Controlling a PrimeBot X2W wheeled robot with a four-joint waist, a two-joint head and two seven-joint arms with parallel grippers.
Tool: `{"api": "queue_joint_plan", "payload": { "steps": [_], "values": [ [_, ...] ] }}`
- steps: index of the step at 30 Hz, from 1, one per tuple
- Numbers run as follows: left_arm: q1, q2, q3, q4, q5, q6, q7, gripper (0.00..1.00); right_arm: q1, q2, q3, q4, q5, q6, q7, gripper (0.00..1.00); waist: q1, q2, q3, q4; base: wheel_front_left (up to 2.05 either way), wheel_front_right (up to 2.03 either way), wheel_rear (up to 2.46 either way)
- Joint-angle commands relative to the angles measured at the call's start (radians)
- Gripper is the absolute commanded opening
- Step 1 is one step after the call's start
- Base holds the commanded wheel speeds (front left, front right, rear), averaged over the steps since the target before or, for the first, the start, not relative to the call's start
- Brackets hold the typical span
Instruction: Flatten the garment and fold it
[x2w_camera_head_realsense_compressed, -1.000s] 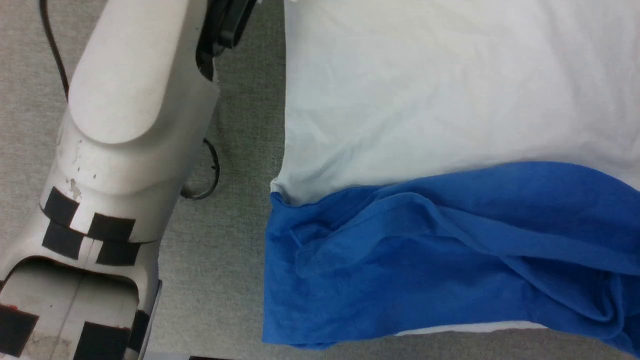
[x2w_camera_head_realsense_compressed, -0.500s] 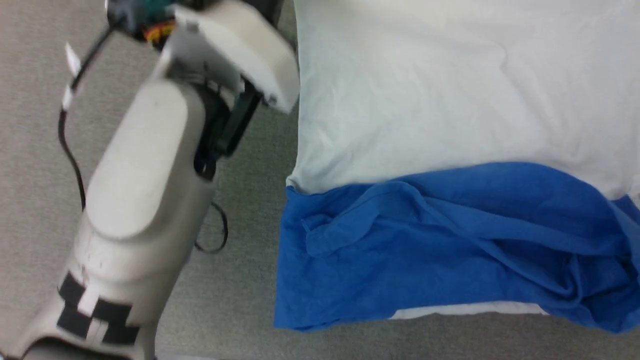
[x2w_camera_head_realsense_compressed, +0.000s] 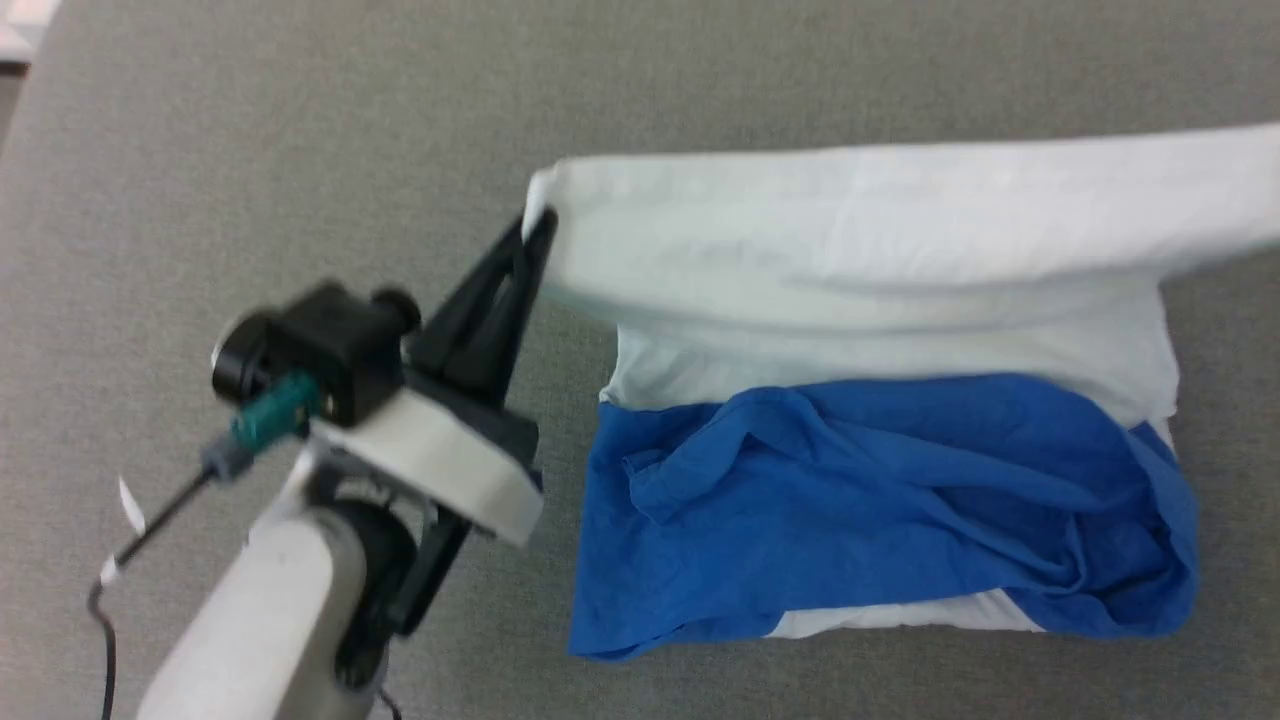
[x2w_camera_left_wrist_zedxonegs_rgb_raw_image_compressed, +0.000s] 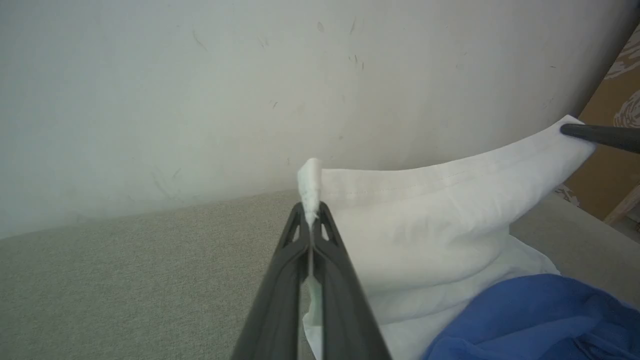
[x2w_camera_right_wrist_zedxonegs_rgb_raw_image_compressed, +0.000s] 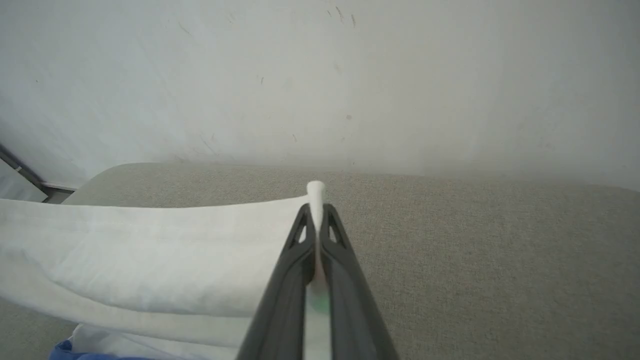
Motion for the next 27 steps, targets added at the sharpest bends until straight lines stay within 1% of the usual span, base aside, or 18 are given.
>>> {"api": "queue_joint_plan", "payload": {
  "steps": [1, 4, 10, 13, 18, 21, 23, 27],
  "values": [
    [0.035, 0.008, 0.001, -0.018, 0.001, 0.01, -0.012, 0.0, 0.032, 0.018, -0.011, -0.015, -0.005, -0.001, 0.002, 0.0, 0.0004, -0.0001, -0.086, -0.004, 0.0, 0.0, 0.0],
    [0.128, 0.028, -0.012, -0.056, 0.019, 0.023, -0.043, 0.0, 0.122, 0.067, -0.042, -0.059, -0.014, -0.001, 0.001, 0.0, 0.0004, -0.0001, -0.114, -0.004, 0.0, 0.0, 0.0],
    [0.287, 0.024, -0.046, -0.05, 0.018, 0.032, -0.134, 0.0, 0.271, 0.154, -0.076, -0.107, -0.029, -0.001, 0.002, 0.0, 0.0004, -0.0001, -0.139, -0.009, 0.0, 0.0, 0.0],
    [0.348, 0.013, -0.07, -0.009, 0.019, 0.034, -0.178, 0.0, 0.332, 0.192, -0.091, -0.109, -0.029, -0.001, 0.002, 0.0, 0.0004, -0.0001, -0.147, -0.01, 0.0, 0.0, 0.0],
    [0.391, -0.023, -0.113, 0.09, 0.008, 0.005, -0.26, 0.0, 0.417, 0.219, -0.074, -0.083, -0.05, -0.001, -0.022, 0.0, 0.0004, -0.0001, -0.159, -0.01, 0.0, 0.0, 0.0],
    [0.402, -0.031, -0.125, 0.147, 0.008, -0.005, -0.291, 0.0, 0.465, 0.237, -0.059, -0.061, -0.053, -0.001, -0.034, 0.0, 0.0004, -0.0001, -0.17, -0.008, 0.0, 0.0, 0.0],
    [0.418, -0.031, -0.121, 0.185, -0.009, -0.009, -0.301, 0.0, 0.498, 0.25, -0.063, -0.049, -0.056, -0.001, -0.035, 0.0, 0.0004, -0.0001, -0.178, -0.008, 0.0, 0.0, 0.0],
    [0.464, -0.02, -0.11, 0.242, -0.051, -0.011, -0.287, 0.0, 0.55, 0.274, -0.092, -0.026, -0.064, -0.001, -0.036, 0.0, 0.0004, -0.0001, -0.2, -0.006, 0.0, 0.0, 0.0]
  ]
}}
